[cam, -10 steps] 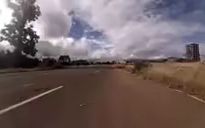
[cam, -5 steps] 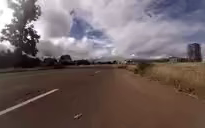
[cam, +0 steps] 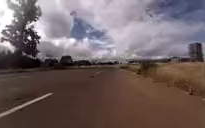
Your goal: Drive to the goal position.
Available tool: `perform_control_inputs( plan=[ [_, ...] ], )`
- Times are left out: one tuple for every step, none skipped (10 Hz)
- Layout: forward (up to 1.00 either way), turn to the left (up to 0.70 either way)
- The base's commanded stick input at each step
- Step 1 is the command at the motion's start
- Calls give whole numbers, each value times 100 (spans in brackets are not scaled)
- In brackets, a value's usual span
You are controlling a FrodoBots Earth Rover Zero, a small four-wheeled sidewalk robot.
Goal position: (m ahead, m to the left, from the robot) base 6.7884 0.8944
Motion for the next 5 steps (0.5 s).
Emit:
perform_control_inputs(
  plan=[
    [70,0],
    [70,0],
    [70,0],
    [70,0],
    [70,0]
  ],
)
